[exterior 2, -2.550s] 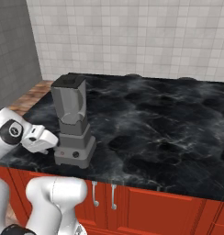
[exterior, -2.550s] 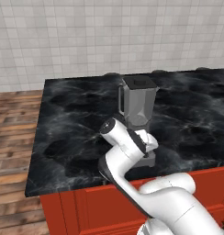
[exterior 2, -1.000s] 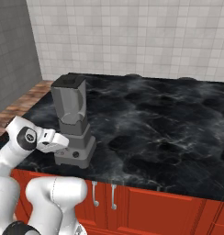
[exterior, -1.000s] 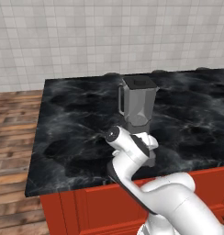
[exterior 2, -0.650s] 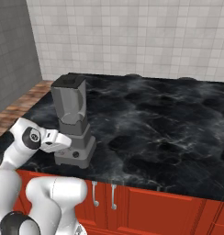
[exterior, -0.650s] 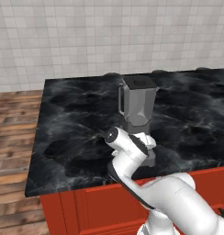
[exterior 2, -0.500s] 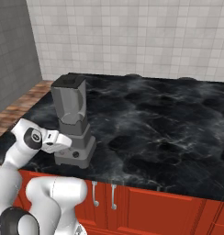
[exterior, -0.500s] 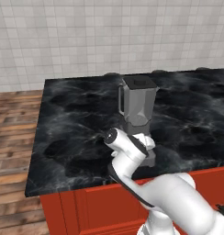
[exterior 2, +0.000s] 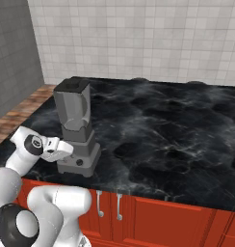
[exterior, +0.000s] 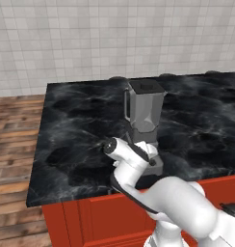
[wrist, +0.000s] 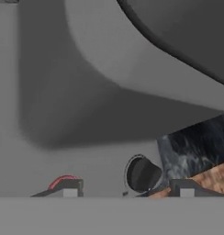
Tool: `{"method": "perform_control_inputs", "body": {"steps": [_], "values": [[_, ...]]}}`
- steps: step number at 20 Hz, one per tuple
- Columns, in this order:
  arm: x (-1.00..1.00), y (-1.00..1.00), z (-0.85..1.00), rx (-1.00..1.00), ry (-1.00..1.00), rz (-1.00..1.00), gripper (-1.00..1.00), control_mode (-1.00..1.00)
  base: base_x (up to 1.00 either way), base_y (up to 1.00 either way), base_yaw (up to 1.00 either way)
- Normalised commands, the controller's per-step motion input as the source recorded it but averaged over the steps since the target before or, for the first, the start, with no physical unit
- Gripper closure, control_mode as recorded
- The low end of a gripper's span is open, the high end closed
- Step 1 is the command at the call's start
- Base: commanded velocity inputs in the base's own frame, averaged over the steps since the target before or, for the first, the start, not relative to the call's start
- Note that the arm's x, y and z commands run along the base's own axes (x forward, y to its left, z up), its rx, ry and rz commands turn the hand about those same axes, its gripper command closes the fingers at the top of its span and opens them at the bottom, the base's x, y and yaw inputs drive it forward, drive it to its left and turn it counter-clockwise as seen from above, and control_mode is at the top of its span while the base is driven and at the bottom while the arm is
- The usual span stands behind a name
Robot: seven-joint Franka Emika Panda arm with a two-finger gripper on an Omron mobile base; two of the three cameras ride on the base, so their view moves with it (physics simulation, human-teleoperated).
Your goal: Open the blender lid, put the banana in the blender, close the lid, and start the blender.
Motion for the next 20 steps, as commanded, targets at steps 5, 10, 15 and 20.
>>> {"method": "perform_control_inputs", "body": {"steps": [5,10,15,20], "values": [[0.1,-0.01,-0.45,-0.01,0.0,0.0,-1.0,-1.0,0.0,0.0,0.0],[0.0,-0.18,-0.58,0.02,0.0,0.0,-1.0,-1.0,0.0,0.0,0.0],[0.0,-0.27,-0.28,0.04,0.01,0.0,-1.0,-1.0,0.0,0.0,0.0],[-0.03,-0.2,0.0,0.0,0.0,0.0,-1.0,-1.0,0.0,0.0,0.0]]}}
